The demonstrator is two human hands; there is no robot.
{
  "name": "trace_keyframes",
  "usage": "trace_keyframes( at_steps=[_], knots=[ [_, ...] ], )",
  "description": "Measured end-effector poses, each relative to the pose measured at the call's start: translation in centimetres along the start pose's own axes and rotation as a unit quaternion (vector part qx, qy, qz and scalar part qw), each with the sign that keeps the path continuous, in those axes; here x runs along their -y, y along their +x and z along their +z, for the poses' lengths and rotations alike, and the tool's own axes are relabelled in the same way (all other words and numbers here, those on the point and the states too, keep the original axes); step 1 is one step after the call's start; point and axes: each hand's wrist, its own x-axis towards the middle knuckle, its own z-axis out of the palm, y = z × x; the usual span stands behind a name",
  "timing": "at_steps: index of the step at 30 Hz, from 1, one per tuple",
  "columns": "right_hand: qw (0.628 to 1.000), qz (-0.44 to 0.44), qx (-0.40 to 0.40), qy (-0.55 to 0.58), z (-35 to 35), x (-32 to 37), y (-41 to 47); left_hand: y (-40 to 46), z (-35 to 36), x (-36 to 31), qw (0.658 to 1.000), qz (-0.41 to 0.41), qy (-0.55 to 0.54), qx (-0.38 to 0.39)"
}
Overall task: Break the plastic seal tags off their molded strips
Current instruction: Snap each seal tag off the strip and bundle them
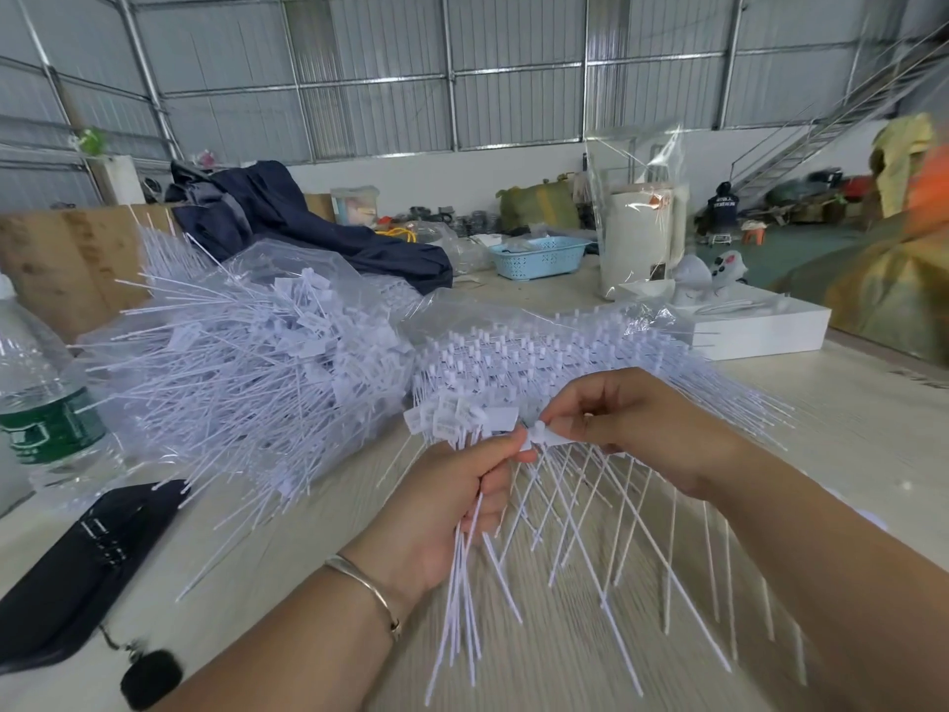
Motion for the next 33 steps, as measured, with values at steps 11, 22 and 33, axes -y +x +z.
trace_keyframes(
  at_steps=[11, 22, 33],
  knots=[
    [0.994, 0.042, 0.060, 0.084, -0.7, 0.3, 0.1, -0.5, -0.1, -1.0, 0.994, -0.007, 0.064, 0.090],
    [0.988, 0.057, -0.061, 0.131, -3.0, -1.3, 0.3, -0.7, -1.5, -1.4, 0.995, -0.014, 0.006, 0.100],
    [0.976, 0.042, 0.080, 0.197, -0.7, -1.2, 0.5, -0.3, -0.8, -0.7, 0.999, -0.021, 0.018, 0.047]
  ],
)
